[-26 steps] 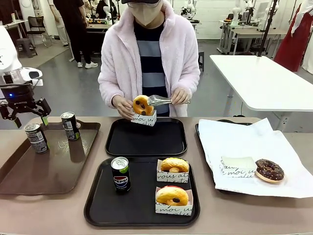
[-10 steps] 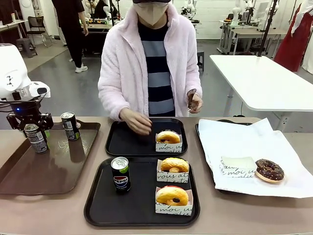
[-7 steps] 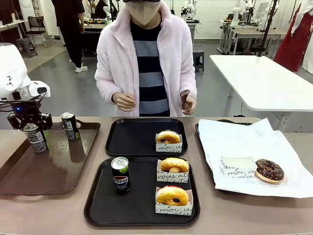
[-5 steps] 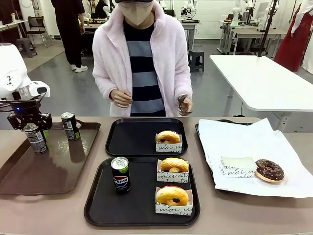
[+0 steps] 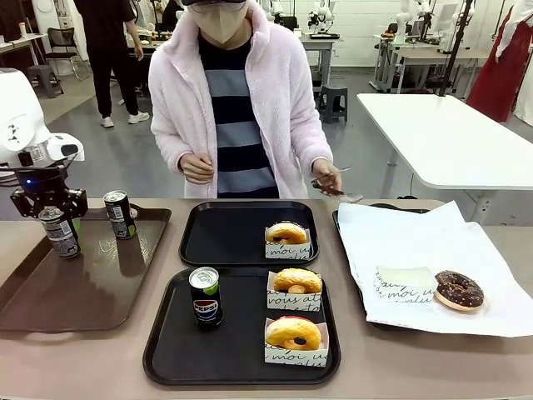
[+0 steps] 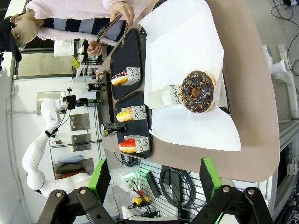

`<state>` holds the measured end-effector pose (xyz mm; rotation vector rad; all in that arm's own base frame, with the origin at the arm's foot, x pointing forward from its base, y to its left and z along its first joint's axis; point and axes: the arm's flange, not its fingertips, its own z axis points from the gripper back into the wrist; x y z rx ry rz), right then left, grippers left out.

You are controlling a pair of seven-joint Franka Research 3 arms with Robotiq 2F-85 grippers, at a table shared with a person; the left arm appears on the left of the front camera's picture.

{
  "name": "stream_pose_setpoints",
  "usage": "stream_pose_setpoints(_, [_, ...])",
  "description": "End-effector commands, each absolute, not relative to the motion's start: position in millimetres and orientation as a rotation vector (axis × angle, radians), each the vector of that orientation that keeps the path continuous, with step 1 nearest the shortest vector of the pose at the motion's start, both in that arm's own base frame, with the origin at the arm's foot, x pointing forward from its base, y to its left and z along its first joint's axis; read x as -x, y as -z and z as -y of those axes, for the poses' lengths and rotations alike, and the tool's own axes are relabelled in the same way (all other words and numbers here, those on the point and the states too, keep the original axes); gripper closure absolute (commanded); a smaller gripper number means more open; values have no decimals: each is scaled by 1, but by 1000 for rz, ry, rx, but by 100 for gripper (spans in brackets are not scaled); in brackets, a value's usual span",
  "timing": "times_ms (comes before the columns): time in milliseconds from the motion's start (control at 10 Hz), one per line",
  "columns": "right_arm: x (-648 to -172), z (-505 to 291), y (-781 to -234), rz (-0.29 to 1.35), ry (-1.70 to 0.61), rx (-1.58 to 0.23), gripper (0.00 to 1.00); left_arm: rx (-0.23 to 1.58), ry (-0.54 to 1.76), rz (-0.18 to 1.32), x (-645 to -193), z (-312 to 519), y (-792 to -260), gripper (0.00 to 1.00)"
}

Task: Set up donuts and drinks on trays.
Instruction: Pick up one Pepsi coke from the Handle tray and place it on the Flat Tray without a Pepsi coke.

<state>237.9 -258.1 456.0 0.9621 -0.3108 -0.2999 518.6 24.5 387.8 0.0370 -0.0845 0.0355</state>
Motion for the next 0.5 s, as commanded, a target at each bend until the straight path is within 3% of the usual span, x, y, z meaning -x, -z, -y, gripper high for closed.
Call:
stream_pose_setpoints(0, [-236, 258, -457, 298, 302, -964, 0, -36, 7, 85, -515, -23, -412, 100])
stream_pose_setpoints(400, [-236, 258, -457, 298, 302, -964, 0, -36, 49, 105, -507, -4, -497, 96])
